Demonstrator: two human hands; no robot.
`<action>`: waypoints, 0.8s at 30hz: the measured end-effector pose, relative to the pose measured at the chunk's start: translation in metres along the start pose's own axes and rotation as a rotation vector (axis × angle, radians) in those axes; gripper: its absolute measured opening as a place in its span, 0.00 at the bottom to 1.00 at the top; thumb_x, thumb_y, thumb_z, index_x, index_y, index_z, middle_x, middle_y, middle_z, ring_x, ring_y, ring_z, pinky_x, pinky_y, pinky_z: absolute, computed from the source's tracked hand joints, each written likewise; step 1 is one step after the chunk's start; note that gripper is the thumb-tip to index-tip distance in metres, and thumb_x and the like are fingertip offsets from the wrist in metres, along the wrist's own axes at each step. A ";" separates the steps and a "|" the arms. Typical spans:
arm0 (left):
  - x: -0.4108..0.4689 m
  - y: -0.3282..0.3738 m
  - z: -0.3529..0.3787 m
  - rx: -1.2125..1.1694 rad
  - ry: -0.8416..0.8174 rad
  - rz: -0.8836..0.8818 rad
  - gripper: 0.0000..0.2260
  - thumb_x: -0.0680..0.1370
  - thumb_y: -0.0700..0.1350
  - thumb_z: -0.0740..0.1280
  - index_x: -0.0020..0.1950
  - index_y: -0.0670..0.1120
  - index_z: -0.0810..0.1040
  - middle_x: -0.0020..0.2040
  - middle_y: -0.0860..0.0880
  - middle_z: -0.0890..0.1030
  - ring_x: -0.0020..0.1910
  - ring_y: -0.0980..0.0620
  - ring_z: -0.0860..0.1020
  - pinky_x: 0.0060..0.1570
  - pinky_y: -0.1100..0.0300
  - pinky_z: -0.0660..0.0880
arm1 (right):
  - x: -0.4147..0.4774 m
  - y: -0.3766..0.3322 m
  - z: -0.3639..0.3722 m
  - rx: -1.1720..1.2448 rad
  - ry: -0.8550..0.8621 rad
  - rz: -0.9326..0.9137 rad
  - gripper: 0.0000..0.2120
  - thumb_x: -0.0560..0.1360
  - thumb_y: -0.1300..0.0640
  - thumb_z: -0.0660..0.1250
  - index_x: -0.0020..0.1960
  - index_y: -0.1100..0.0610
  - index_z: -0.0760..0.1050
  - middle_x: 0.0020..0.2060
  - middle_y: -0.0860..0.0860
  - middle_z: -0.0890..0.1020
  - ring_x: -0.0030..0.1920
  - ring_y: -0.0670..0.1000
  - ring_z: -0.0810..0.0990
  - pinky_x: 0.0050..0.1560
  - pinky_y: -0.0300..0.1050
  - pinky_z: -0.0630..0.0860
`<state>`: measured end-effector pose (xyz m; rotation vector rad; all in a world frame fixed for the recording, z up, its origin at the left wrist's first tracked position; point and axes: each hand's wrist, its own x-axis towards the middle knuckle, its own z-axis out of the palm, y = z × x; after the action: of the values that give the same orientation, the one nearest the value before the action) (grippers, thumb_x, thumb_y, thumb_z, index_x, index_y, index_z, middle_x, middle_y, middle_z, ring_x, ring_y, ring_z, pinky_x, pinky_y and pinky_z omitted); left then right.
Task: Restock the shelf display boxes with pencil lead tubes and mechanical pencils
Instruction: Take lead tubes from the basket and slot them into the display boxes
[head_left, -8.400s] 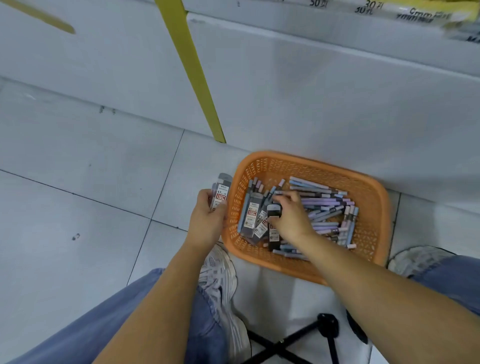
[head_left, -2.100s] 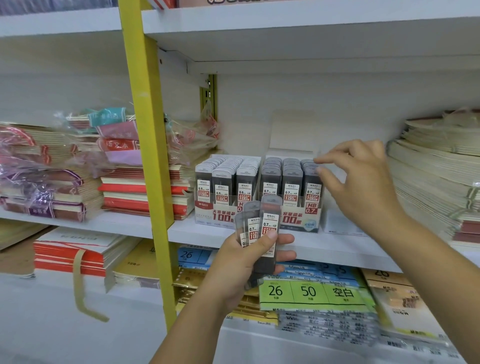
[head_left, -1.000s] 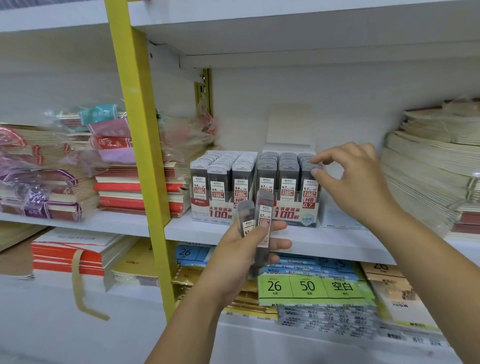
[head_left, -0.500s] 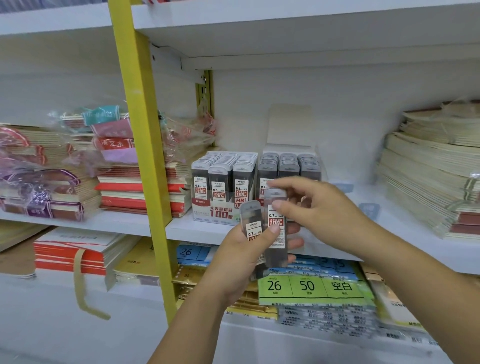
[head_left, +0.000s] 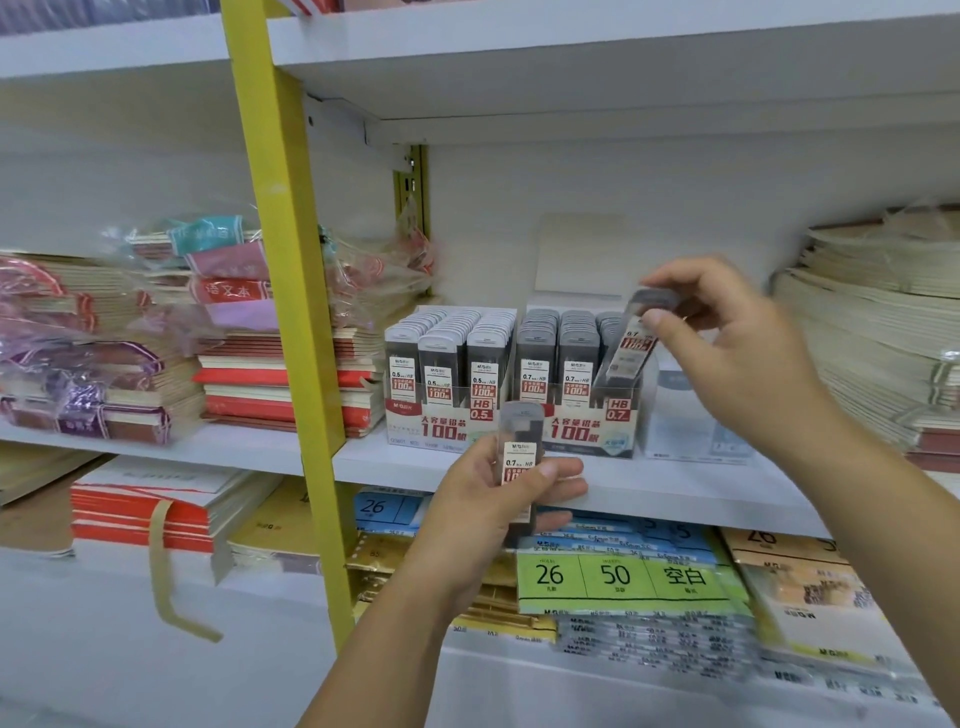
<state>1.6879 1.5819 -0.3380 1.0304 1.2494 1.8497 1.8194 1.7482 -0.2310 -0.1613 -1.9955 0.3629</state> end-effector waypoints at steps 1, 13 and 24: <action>0.001 0.000 -0.001 0.036 0.034 0.005 0.14 0.77 0.47 0.71 0.62 0.48 0.77 0.53 0.47 0.87 0.53 0.48 0.86 0.46 0.58 0.83 | -0.001 0.002 0.002 -0.024 -0.020 0.001 0.13 0.77 0.60 0.67 0.54 0.44 0.72 0.44 0.37 0.78 0.43 0.41 0.77 0.44 0.31 0.73; 0.003 -0.001 0.002 0.165 0.126 0.001 0.07 0.84 0.45 0.61 0.59 0.44 0.74 0.36 0.51 0.82 0.30 0.55 0.77 0.34 0.65 0.76 | 0.006 0.018 0.014 -0.153 -0.050 0.098 0.13 0.77 0.58 0.67 0.61 0.50 0.77 0.45 0.42 0.77 0.42 0.41 0.73 0.47 0.35 0.69; 0.002 0.002 0.006 0.138 0.154 0.070 0.06 0.83 0.42 0.65 0.57 0.46 0.80 0.48 0.48 0.87 0.45 0.52 0.86 0.41 0.64 0.80 | -0.015 0.001 0.022 -0.433 -0.029 -0.030 0.13 0.77 0.54 0.65 0.60 0.55 0.80 0.52 0.50 0.78 0.55 0.49 0.67 0.52 0.38 0.61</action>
<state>1.6918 1.5853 -0.3346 1.0322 1.4654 1.9496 1.8065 1.7415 -0.2532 -0.3988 -2.0793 -0.0929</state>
